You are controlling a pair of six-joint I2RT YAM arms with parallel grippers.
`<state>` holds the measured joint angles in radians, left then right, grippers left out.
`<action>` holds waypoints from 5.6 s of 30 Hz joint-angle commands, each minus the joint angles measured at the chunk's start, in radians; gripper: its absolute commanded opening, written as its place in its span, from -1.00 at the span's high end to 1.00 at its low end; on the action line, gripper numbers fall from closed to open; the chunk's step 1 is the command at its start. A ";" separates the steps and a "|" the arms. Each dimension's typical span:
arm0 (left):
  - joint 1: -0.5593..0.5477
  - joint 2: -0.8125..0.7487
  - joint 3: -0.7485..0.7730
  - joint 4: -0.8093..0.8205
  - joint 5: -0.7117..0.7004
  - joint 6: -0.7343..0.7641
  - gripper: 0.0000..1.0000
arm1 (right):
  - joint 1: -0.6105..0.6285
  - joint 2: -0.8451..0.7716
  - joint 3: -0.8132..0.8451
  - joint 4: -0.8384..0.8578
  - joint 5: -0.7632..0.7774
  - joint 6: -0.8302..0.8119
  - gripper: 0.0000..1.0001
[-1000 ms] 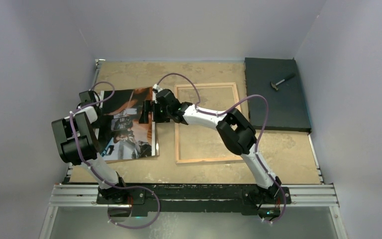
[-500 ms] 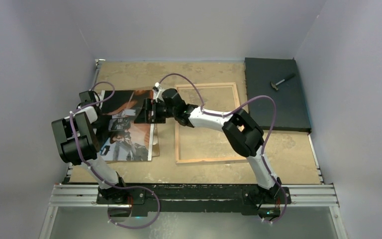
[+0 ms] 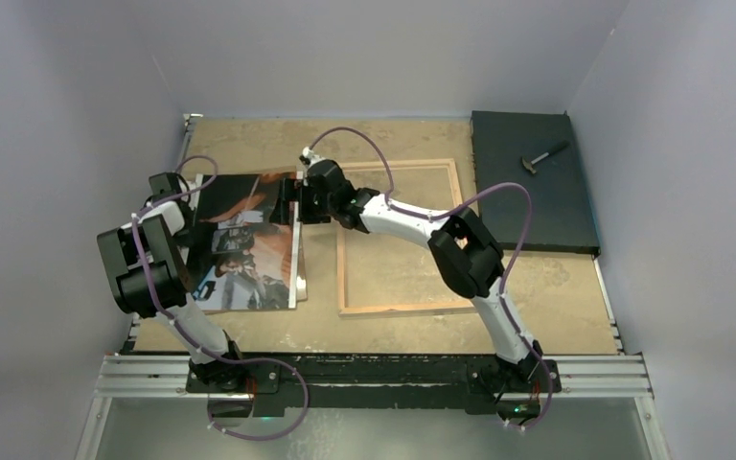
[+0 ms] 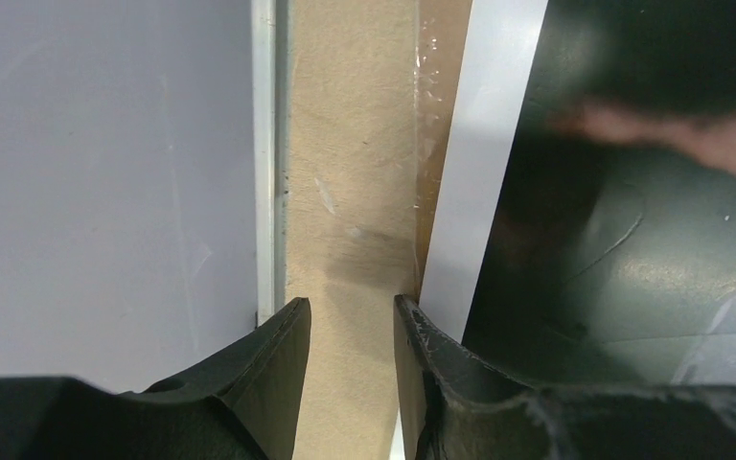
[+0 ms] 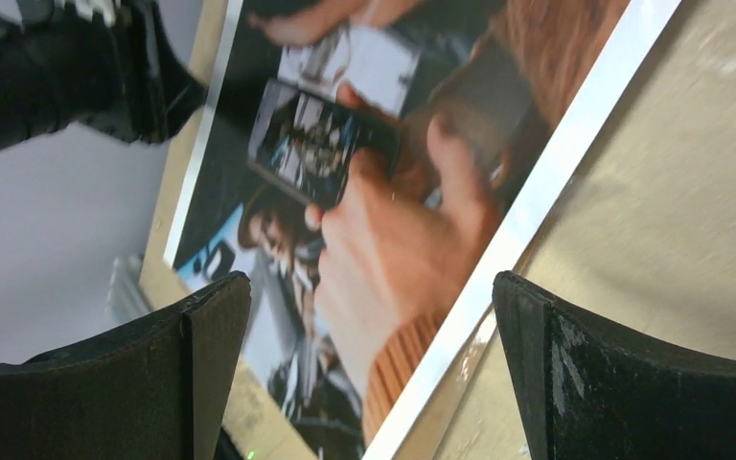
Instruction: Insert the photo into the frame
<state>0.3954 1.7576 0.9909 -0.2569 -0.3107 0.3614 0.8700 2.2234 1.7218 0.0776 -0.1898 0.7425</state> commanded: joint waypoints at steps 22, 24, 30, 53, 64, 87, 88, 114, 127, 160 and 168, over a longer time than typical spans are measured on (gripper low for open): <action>-0.002 0.176 0.147 -0.092 0.086 -0.090 0.27 | -0.049 0.243 0.204 -0.052 0.083 -0.018 -0.98; -0.014 0.177 0.128 -0.096 0.111 -0.094 0.29 | -0.052 0.253 0.206 -0.035 0.047 0.010 -0.98; -0.051 0.185 0.088 -0.098 0.147 -0.103 0.42 | -0.062 0.254 0.185 0.060 -0.084 0.114 -0.98; -0.055 0.166 0.051 -0.107 0.167 -0.095 0.96 | -0.089 0.068 -0.044 0.597 -0.346 0.349 -0.92; -0.056 0.165 0.069 -0.123 0.176 -0.102 0.99 | -0.054 0.185 -0.023 0.914 -0.569 0.548 -0.88; -0.064 0.102 0.094 -0.204 0.253 -0.128 1.00 | -0.015 0.178 -0.011 0.767 -0.415 0.427 -0.77; -0.065 0.097 0.090 -0.206 0.255 -0.127 1.00 | -0.014 0.170 -0.018 0.765 -0.404 0.421 -0.76; -0.013 0.043 0.143 -0.139 0.041 -0.041 0.50 | -0.081 -0.032 -0.320 0.872 -0.404 0.484 0.07; -0.019 0.097 0.062 -0.123 0.125 -0.036 0.65 | -0.145 -0.136 -0.303 0.536 -0.313 0.313 0.84; -0.424 -0.068 0.357 -0.442 0.303 -0.127 -0.42 | -0.473 -0.688 -0.179 -0.282 -0.227 -0.193 1.00; -0.600 -0.069 0.350 -0.414 0.256 -0.138 -0.46 | -0.603 -0.736 -0.055 -0.491 -0.187 -0.278 1.00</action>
<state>-0.1463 1.7073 1.3434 -0.6827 -0.0326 0.2474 0.3378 1.5501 1.6035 -0.3046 -0.4004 0.5297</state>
